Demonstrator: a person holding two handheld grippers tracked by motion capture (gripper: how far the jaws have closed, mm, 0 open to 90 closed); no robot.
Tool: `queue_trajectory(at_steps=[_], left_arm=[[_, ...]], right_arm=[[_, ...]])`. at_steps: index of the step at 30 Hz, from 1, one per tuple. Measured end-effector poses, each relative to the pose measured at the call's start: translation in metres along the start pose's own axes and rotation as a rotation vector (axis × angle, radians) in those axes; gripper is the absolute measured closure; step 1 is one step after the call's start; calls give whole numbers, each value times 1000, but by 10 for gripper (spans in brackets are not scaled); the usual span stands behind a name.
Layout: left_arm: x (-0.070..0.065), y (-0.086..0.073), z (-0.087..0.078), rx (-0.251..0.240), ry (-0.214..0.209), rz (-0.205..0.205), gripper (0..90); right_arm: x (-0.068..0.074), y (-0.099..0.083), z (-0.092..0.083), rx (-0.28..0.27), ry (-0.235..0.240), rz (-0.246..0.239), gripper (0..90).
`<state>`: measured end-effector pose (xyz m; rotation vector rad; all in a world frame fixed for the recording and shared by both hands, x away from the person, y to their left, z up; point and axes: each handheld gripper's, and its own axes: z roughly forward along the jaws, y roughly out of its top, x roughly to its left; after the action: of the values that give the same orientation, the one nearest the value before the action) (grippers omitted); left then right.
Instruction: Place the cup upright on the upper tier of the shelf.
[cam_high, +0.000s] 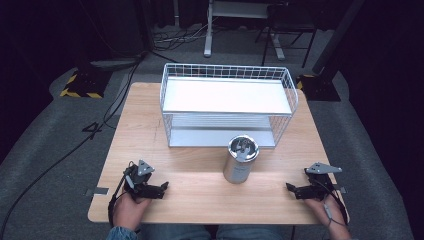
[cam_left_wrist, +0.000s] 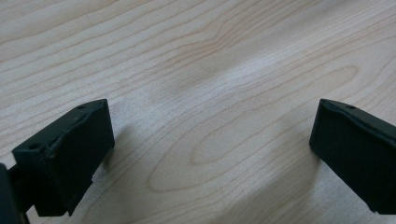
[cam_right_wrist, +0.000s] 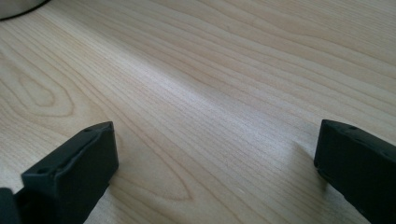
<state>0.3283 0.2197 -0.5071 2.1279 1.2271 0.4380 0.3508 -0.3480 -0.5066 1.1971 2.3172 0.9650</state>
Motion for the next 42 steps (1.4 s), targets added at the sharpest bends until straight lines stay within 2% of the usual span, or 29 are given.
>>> queue_trajectory(at_steps=[17, 23, 25, 27, 29, 35, 39, 42], left_arm=[[0, 1, 1, 0, 5, -2, 3], [0, 1, 1, 0, 5, -4, 3], [0, 1, 1, 0, 6, -3, 3], [0, 1, 1, 0, 7, -4, 3], [0, 1, 1, 1, 8, -5, 3], [0, 1, 1, 0, 10, -10, 3], [0, 1, 1, 0, 10, -10, 3], [0, 1, 1, 0, 10, -10, 3]], right_arm=[[-1, 0, 0, 1, 5, -2, 7], [-1, 2, 1, -5, -16, 25, 21], [-2, 1, 0, -4, -9, 15, 23], [-5, 1, -2, -5, 5, 31, 28], [-7, 2, -4, -19, 12, 46, 24], [-5, 8, -19, -99, -9, 34, 0], [-2, 12, -27, -123, -1, 27, 0], [0, 15, -34, -171, 11, 24, 0]])
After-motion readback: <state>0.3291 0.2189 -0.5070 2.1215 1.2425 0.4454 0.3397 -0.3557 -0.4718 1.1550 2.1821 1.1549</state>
